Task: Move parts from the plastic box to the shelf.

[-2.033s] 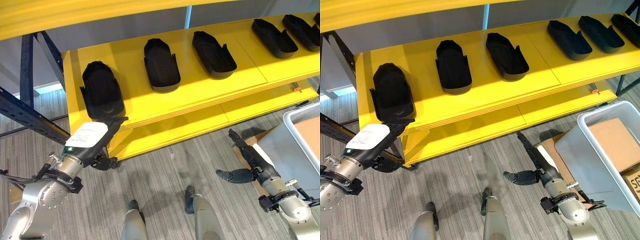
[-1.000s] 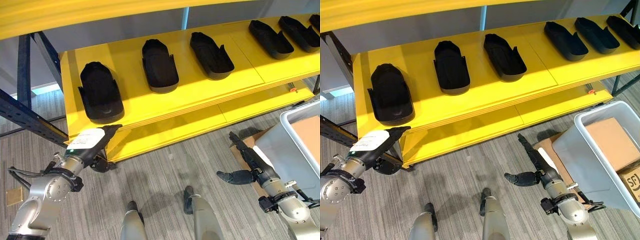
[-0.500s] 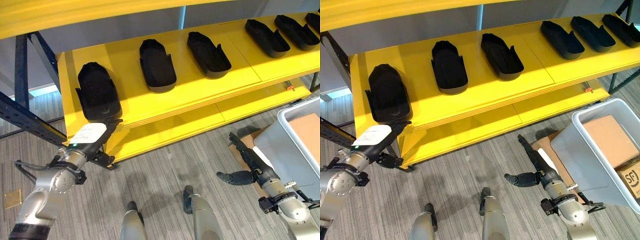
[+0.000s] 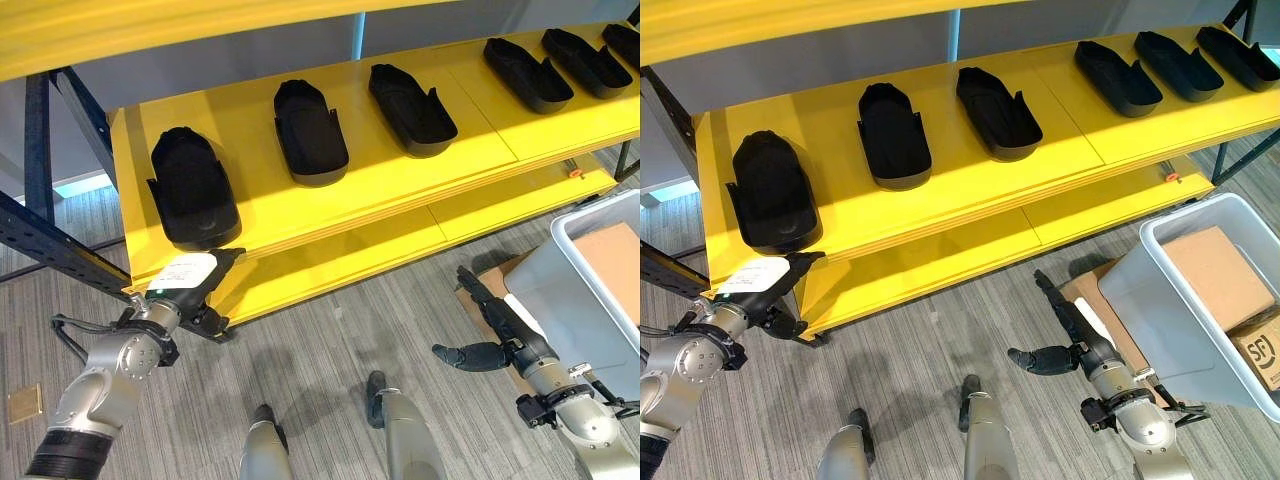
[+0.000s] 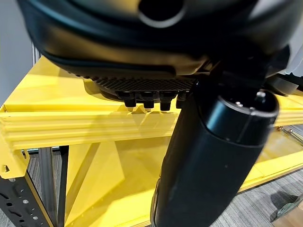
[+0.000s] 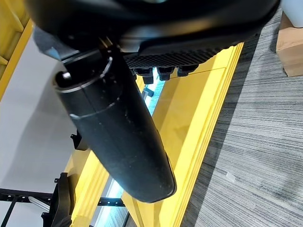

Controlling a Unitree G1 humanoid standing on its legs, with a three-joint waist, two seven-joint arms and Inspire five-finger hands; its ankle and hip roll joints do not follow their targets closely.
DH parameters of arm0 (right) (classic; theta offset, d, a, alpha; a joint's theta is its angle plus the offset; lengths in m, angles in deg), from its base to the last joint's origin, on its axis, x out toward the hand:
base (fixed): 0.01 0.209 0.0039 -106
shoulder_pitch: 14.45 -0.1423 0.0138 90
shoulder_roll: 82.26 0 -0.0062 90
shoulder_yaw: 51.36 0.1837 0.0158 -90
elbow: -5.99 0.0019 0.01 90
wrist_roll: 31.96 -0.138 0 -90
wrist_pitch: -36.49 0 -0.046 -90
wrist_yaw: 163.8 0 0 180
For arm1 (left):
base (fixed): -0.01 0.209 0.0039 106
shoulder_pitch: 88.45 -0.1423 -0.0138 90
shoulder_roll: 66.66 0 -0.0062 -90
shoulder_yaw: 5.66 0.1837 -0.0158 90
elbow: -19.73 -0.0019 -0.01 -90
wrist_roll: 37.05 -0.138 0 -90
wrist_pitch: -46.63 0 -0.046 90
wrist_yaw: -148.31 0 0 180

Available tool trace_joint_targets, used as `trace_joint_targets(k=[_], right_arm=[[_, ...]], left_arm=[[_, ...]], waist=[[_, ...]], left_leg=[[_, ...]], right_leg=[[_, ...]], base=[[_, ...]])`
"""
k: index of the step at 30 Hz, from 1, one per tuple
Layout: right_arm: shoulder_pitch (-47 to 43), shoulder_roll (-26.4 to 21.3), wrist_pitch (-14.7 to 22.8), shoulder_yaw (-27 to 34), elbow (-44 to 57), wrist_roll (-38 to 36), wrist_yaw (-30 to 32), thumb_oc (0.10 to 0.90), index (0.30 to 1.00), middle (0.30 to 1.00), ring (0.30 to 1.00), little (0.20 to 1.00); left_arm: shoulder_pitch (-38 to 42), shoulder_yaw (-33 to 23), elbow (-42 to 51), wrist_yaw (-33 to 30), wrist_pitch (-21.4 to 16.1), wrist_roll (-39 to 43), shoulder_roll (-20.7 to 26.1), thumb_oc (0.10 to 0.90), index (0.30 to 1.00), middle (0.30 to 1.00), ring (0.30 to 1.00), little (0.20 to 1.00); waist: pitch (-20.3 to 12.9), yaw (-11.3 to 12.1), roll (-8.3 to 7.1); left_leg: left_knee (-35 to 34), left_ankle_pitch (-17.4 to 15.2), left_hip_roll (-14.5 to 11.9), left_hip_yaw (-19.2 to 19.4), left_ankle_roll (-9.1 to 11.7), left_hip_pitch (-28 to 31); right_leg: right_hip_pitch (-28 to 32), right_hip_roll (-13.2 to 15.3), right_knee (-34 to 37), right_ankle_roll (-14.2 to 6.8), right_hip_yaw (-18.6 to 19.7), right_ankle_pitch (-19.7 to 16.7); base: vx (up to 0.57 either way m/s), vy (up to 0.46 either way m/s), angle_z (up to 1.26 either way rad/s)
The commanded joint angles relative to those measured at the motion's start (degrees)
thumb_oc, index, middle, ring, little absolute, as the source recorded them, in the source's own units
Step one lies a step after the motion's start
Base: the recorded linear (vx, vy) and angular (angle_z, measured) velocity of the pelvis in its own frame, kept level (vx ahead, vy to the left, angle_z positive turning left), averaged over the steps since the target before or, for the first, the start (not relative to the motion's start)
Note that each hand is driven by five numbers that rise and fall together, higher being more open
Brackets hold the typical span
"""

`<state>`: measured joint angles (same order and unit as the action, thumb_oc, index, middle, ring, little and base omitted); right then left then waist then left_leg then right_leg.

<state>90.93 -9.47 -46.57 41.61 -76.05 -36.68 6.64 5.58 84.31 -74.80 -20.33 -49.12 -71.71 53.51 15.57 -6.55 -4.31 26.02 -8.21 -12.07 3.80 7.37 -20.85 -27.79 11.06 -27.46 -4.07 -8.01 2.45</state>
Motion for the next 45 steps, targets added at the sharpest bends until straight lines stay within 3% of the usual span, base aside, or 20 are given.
trace_joint_targets(k=[1, 26, 45], right_arm=[[-3.51, -1.47, 4.85, 2.32, 2.54, -2.91, 1.07, 0.9, 1.0, 1.0, 1.0, 1.0], [-3.1, -1.35, 4.87, 2.03, 1.72, -2.87, -0.1, 0.9, 1.0, 1.0, 1.0, 1.0], [-2.28, -1.92, 5.41, 1.81, 1.52, -2.83, -0.39, 0.9, 1.0, 1.0, 1.0, 1.0]], left_arm=[[5.85, -0.58, -0.9, -5.11, 0.09, -1.55, 1.58, 0.9, 1.0, 1.0, 1.0, 1.0], [9.6, -2.13, 0.53, -4.49, -0.22, -1.56, 6.77, 0.9, 1.0, 1.0, 1.0, 1.0], [17.19, 3.26, -7.28, -5.47, 0.41, -2.01, 8.24, 0.9, 1.0, 1.0, 1.0, 1.0]], waist=[[-2.84, -1.54, -0.21], [-3.22, -1.64, 0.11], [-3.38, -2.4, 0.03]], left_leg=[[-0.17, -0.3, 0.65, -0.84, -2.64, -0.51], [-0.22, -0.71, 0.49, -0.74, -2.41, -0.25], [-0.13, -0.54, 0.35, -0.64, -2.18, -0.1]], right_leg=[[3.43, -1.03, 3.96, -2.5, 3.36, -2.23], [3.97, -1.23, 4.27, -2.67, 3.56, -1.89], [3.9, -1.36, 4.14, -2.73, 3.87, -1.91]], base=[[0.0, 0.0, 0.0], [0.0, 0.0, 0.0], [0.0, 0.0, 0.0]])
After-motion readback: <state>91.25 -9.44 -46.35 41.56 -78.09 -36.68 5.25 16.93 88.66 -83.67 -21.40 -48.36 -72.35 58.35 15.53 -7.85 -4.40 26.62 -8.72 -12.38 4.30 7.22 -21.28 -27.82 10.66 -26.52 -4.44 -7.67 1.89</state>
